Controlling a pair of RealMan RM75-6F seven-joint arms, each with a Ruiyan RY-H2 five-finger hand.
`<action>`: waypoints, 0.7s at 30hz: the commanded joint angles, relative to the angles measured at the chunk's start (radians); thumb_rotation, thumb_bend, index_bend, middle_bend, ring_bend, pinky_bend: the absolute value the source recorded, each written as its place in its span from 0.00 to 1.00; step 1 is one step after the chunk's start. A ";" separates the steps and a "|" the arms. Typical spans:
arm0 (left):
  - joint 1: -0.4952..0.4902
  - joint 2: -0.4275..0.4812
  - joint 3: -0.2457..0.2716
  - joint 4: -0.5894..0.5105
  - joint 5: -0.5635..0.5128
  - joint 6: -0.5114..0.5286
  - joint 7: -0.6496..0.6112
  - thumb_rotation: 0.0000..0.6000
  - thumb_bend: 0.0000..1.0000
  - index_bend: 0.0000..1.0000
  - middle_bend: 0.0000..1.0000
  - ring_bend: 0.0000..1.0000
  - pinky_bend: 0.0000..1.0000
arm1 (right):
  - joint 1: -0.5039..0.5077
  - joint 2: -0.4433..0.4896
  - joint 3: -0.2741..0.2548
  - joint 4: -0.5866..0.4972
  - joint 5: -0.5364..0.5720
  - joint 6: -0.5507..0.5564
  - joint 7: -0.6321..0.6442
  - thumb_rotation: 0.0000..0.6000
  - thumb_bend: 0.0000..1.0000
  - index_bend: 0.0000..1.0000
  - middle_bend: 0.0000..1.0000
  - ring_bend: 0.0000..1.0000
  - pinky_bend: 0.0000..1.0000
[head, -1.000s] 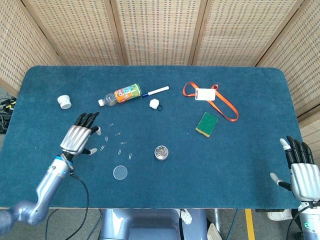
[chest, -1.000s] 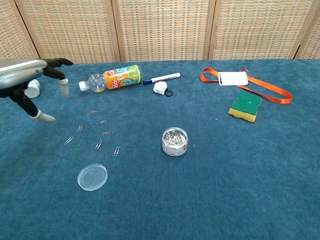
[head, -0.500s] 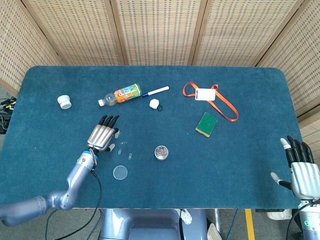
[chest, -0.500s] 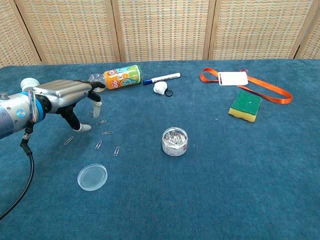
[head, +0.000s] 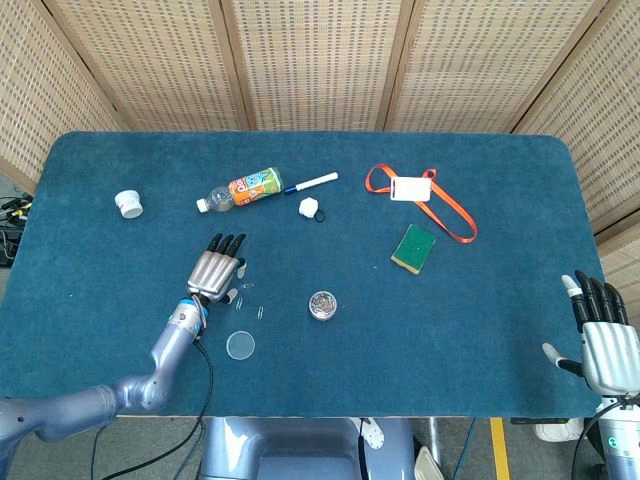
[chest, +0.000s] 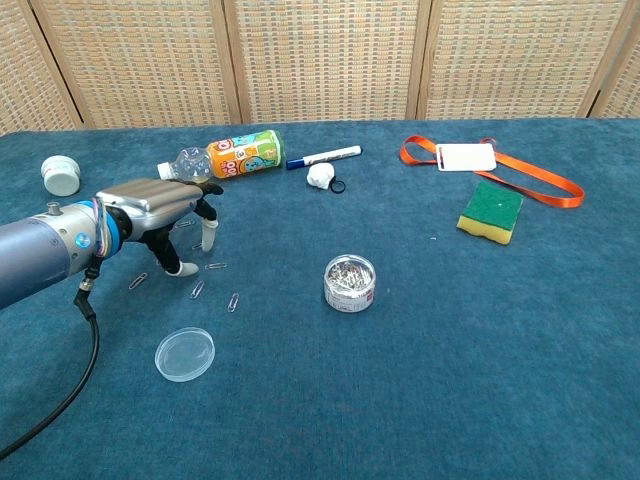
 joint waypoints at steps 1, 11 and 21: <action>-0.015 -0.011 -0.003 0.008 -0.020 -0.010 0.004 1.00 0.30 0.49 0.00 0.00 0.00 | 0.001 0.000 0.001 0.001 0.002 -0.002 0.002 1.00 0.00 0.00 0.00 0.00 0.00; -0.045 -0.057 0.013 0.054 -0.062 0.000 0.040 1.00 0.37 0.52 0.00 0.00 0.00 | 0.002 0.002 0.006 0.005 0.013 -0.007 0.011 1.00 0.00 0.00 0.00 0.00 0.00; -0.050 -0.063 0.020 0.060 -0.087 0.008 0.052 1.00 0.47 0.64 0.00 0.00 0.00 | 0.004 0.003 0.006 0.007 0.014 -0.009 0.018 1.00 0.00 0.00 0.00 0.00 0.00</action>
